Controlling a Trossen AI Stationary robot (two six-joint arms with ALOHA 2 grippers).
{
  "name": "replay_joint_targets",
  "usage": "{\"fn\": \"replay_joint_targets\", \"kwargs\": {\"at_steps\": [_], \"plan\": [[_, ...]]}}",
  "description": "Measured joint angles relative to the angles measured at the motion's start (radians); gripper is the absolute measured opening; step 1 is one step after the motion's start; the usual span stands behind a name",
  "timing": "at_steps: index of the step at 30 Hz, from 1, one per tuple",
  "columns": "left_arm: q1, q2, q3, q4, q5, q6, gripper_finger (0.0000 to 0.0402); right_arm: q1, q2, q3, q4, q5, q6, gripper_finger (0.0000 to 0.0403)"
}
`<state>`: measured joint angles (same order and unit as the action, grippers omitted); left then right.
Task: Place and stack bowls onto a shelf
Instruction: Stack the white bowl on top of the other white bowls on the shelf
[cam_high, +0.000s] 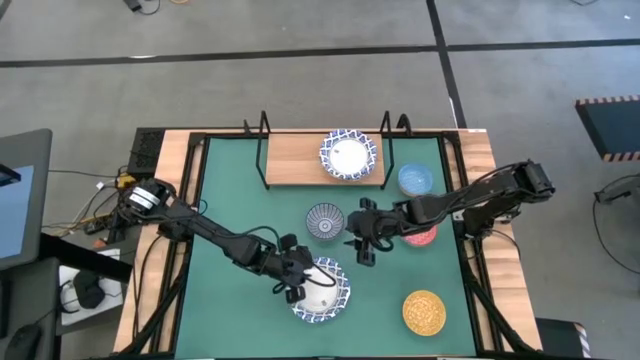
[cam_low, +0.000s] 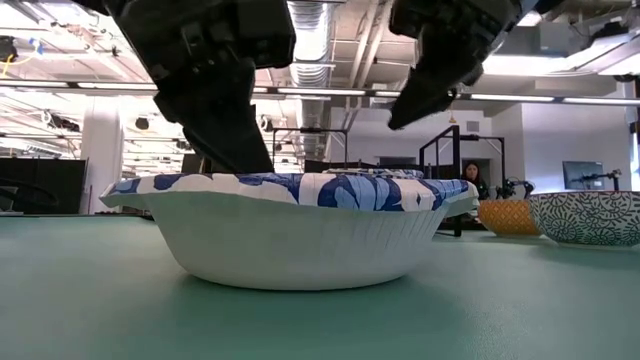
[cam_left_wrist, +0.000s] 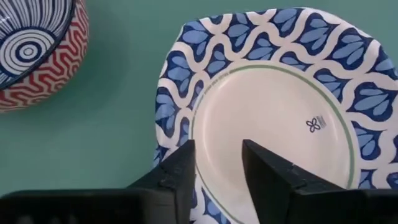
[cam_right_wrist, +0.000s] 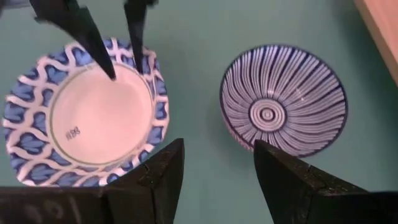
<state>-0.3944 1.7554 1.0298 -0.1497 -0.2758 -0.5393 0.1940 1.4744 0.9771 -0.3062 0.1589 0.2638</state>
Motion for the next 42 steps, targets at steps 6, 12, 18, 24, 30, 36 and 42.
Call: {"fn": "replay_joint_targets", "kwargs": {"at_steps": [6,12,18,24,30,36,42], "plan": [[0.007,0.0,0.0,-0.024,0.009,-0.022,0.0041,0.0,0.002,-0.002,-0.011,0.0,0.0,0.0219],[0.008,0.0,0.0,-0.025,0.037,-0.014,0.0003,0.0,0.002,-0.002,-0.012,0.0,0.0,0.0219],[0.01,0.0,0.0,-0.039,-0.013,-0.005,0.0001,0.001,0.002,-0.002,-0.012,0.0,0.0,0.0219],[0.008,-0.003,0.03,-0.042,-0.099,0.036,0.0027,0.001,0.002,-0.002,-0.014,0.0,0.0,0.0219],[0.014,-0.003,0.018,-0.059,-0.106,0.057,0.0111,0.001,0.002,-0.002,-0.014,0.0,0.0,0.0219],[0.031,-0.003,-0.036,-0.059,-0.105,-0.001,0.0175,0.005,0.002,-0.002,-0.014,0.0,0.004,0.0219],[0.041,-0.003,-0.064,-0.063,-0.074,-0.028,0.0141,0.017,0.002,-0.002,0.002,0.003,0.009,0.0219]]}}
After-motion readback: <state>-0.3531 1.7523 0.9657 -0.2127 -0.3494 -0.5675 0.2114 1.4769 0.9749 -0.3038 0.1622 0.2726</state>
